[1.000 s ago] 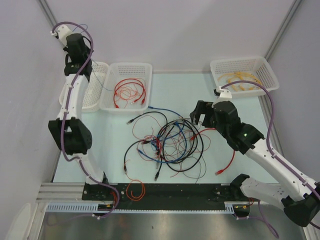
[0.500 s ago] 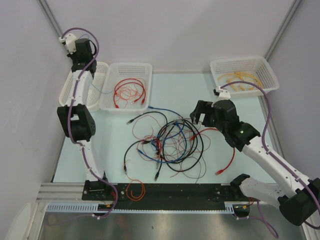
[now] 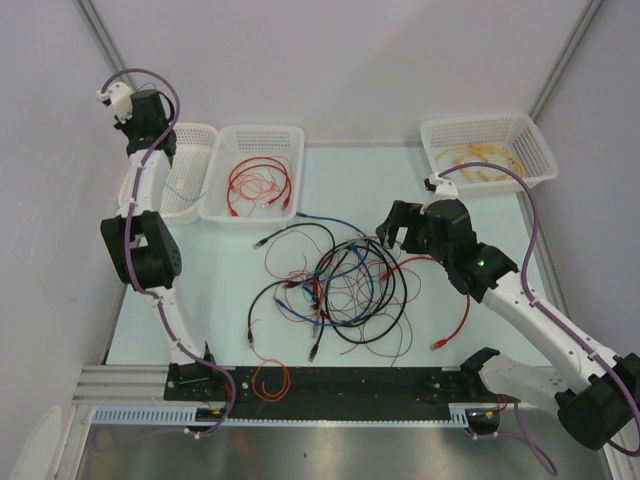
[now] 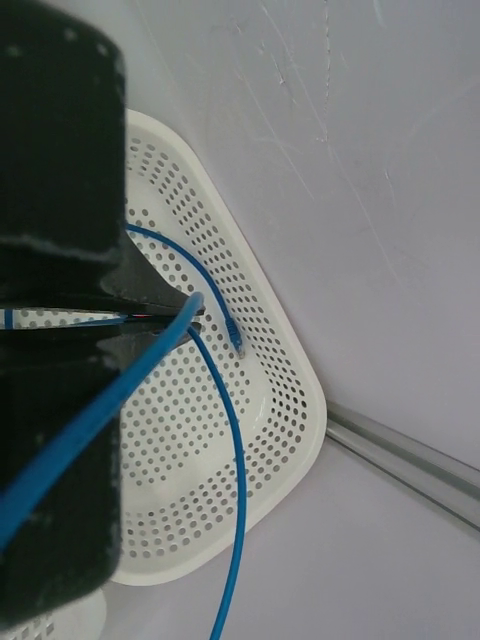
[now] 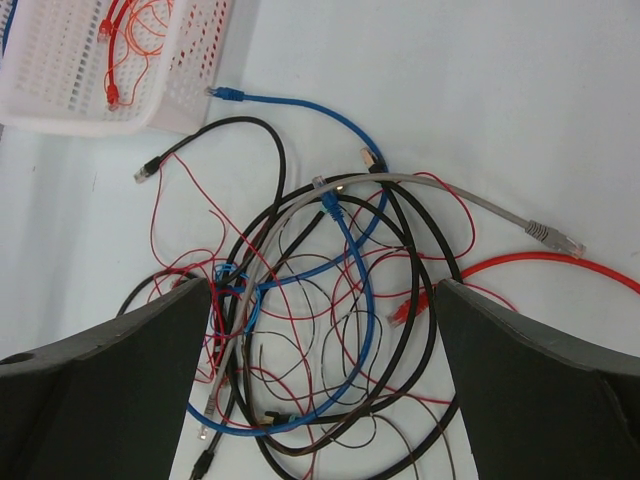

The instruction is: Untangle the cables

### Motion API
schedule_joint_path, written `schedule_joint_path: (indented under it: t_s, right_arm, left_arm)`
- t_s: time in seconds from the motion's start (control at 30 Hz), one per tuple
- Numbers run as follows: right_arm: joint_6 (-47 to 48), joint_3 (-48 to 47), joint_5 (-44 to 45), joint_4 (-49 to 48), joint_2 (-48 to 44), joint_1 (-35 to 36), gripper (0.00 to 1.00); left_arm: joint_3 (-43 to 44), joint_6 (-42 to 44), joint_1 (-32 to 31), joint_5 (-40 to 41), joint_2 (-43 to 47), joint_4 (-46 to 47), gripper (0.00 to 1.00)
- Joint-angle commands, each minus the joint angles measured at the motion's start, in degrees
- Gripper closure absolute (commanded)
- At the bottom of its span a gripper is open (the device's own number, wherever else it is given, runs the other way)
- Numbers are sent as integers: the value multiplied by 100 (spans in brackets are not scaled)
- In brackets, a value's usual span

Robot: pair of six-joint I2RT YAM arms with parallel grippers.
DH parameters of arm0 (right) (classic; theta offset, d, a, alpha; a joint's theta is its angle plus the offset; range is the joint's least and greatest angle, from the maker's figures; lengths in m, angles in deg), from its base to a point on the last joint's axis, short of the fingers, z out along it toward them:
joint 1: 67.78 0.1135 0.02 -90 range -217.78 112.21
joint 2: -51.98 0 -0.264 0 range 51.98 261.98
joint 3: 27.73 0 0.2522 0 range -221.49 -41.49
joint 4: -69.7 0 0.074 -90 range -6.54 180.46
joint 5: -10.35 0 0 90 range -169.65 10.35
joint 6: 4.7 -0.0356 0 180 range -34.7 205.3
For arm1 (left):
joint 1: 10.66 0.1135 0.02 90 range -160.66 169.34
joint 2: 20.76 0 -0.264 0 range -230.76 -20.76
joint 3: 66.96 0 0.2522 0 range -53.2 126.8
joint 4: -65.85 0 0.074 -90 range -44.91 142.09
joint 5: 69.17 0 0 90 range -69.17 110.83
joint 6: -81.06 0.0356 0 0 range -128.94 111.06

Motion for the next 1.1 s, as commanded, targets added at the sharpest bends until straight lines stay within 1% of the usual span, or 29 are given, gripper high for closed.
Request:
schedule_joint_path:
  t_s: [0.0, 0.03, 0.07, 0.13, 0.17, 0.2, 0.23, 0.27, 0.33, 0.37, 0.43, 0.47, 0.5, 0.57, 0.6, 0.63, 0.67, 0.7, 0.73, 0.77, 0.8, 0.83, 0.87, 0.9, 0.97, 1.0, 1.07]
  right_arm:
    - [-136, 39, -63, -212, 0, -30, 0]
    - [-128, 47, -71, -203, 0, -30, 0]
    - [-136, 47, -72, -212, 8, -30, 0]
    - [-189, 65, -106, -221, 17, -30, 0]
    - [-207, 65, -150, -238, 17, -38, 0]
    - [-242, 65, -177, -238, 26, -38, 0]
    - [-277, 65, -203, -238, 0, -38, 0]
    - [-295, 74, -229, -247, -9, -30, 0]
    - [-338, 83, -247, -212, -70, -30, 0]
    - [-365, 91, -256, -212, -97, -38, 1]
    - [-417, 109, -256, -212, -150, -38, 1]
    - [-435, 118, -282, -212, -202, -38, 1]
    - [-444, 118, -317, -238, -229, -30, 1]
    - [-488, 153, -361, -264, -290, -30, 2]
    - [-479, 153, -379, -273, -308, -12, 2]
    - [-471, 162, -388, -282, -325, 5, 1]
    - [-453, 153, -397, -273, -317, 23, 2]
    - [-444, 162, -388, -265, -299, 58, 1]
    - [-435, 162, -405, -265, -256, 93, 1]
    - [-427, 162, -449, -247, -220, 128, 2]
    - [-392, 162, -476, -230, -107, 163, 2]
    - [-391, 170, -493, -212, -45, 294, 2]
    - [-374, 171, -493, -203, 17, 365, 3]
    - [-313, 214, -485, -264, 174, 479, 4]
    - [-251, 223, -328, -308, 359, 804, 5]
    - [-225, 223, -300, -361, 438, 875, 6]
    - [-207, 223, -422, -414, 728, 989, 9]
  left_arm:
    - [69, -128, 105, -4, 174, 0, 92]
    - [51, -155, 123, -66, 174, -17, 87]
    - [42, -155, 123, -101, 183, -70, 73]
    - [-142, -181, 123, -119, 253, -9, 61]
    - [-229, -181, 123, -145, 305, 44, 43]
    - [-404, -181, 132, -163, 428, 88, 39]
    - [-484, -190, 123, -172, 490, 158, 32]
    - [-555, -190, 123, -207, 534, 184, 21]
    - [-626, -242, 132, -312, 613, 133, 12]
    - [-652, -295, 140, -356, 657, 97, 9]
    - [-888, -487, 114, -574, 876, 105, 7]
    - [-1029, -550, 97, -654, 982, 132, 4]
    - [-1378, -611, 36, -716, 1139, 175, 4]
    - [-1784, -664, -96, -883, 1640, 421, 4]
    - [-2204, -691, -306, -901, 1825, 474, 3]
    - [-2434, -691, -421, -997, 2009, 640, 3]
    - [-2645, -691, -561, -998, 2455, 711, 3]
    - [-3065, -691, -885, -1015, 2659, 747, 3]
    - [-3252, -708, -966, -1050, 2905, 791, 3]
    - [-3445, -726, -1280, -1216, 3308, 774, 2]
    - [-3821, -752, -1649, -1339, 3538, 765, 2]
    - [-4016, -848, -1835, -1480, 3723, 730, 3]
    - [-4192, -901, -2020, -1673, 3882, 730, 3]
    - [-4577, -945, -2404, -2005, 4196, 730, 4]
    - [-4922, -1086, -2819, -2262, 4444, 695, 7]
    - [-5202, -1104, -3204, -2429, 4637, 677, 8]
    - [-5450, -1218, -3575, -2396, 4849, 467, 9]
